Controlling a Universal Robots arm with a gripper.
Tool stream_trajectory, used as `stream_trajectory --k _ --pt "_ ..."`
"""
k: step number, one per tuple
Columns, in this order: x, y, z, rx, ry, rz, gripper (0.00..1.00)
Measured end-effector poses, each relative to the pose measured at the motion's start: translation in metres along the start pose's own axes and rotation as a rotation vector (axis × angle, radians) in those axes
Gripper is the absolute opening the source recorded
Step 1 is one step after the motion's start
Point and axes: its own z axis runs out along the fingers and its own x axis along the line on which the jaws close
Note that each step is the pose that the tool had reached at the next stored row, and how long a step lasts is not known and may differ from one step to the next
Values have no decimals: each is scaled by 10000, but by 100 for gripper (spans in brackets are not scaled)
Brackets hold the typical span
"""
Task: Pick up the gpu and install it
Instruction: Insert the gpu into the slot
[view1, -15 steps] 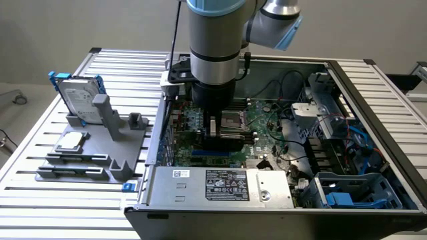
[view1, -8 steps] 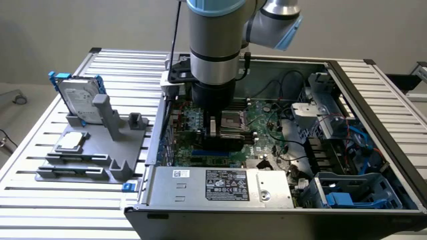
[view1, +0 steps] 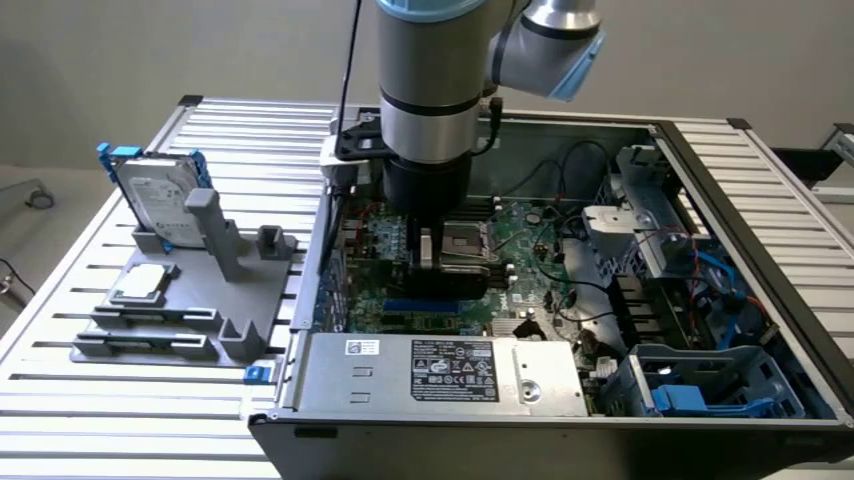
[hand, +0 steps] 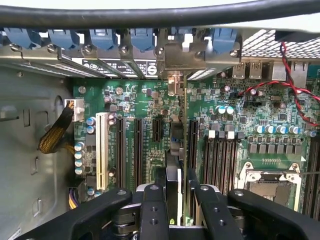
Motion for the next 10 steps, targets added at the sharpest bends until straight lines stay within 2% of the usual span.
stream_trajectory --k 4,10 --pt "0 -1 -1 0 27 -2 27" --pt "0 1 10 -4 148 -2 27"
